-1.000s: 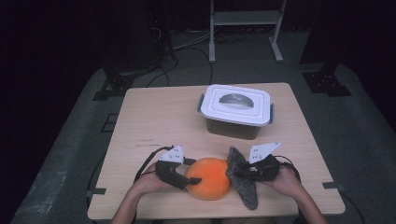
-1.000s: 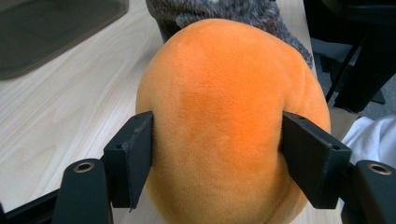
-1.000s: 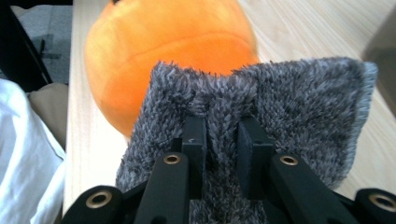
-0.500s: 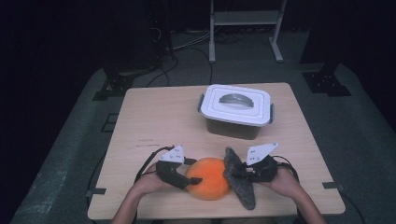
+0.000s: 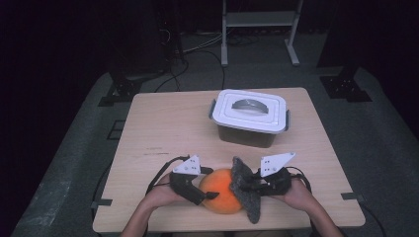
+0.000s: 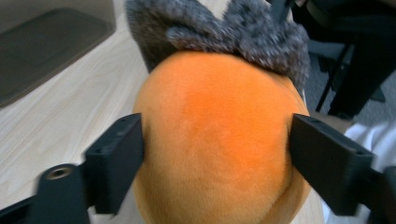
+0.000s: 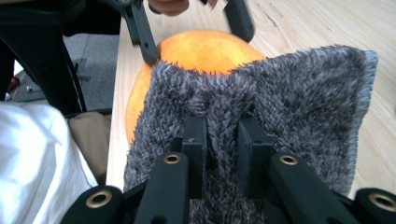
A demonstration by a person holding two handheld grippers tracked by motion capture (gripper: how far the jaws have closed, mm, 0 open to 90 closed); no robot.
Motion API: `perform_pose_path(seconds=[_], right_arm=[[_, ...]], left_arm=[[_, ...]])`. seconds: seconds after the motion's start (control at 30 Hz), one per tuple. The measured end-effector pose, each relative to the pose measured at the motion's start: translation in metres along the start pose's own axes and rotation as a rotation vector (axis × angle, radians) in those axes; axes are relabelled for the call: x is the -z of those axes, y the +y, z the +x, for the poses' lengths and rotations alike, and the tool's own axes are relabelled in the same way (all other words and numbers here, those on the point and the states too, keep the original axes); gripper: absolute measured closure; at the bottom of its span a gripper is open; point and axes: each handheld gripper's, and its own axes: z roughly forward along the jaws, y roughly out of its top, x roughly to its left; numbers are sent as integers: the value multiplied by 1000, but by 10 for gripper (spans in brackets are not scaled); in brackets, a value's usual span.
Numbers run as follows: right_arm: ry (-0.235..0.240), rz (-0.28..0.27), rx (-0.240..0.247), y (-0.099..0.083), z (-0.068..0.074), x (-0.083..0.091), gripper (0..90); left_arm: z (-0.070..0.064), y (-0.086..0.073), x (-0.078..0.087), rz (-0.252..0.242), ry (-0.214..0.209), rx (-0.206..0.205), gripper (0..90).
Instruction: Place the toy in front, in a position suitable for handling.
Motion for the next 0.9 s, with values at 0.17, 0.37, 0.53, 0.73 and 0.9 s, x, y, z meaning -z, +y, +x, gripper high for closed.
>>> perform_pose_path(seconds=[0.17,0.37,0.53,0.73,0.9], right_arm=[[-11,9,7,1,1,2,749],[-86,-55,17,11,-3,18,755],[-108,-43,-27,4,-13,18,754],[-50,-6,-12,1,-5,5,751],[-52,-11,32,11,2,10,754]], left_arm=[[-4,-1,-4,-16,51,-53,313],[-16,7,-4,-87,174,-207,433],[-10,2,-4,-81,127,-141,353],[0,0,-8,-55,69,4,132],[-9,0,-6,-58,67,-99,321]])
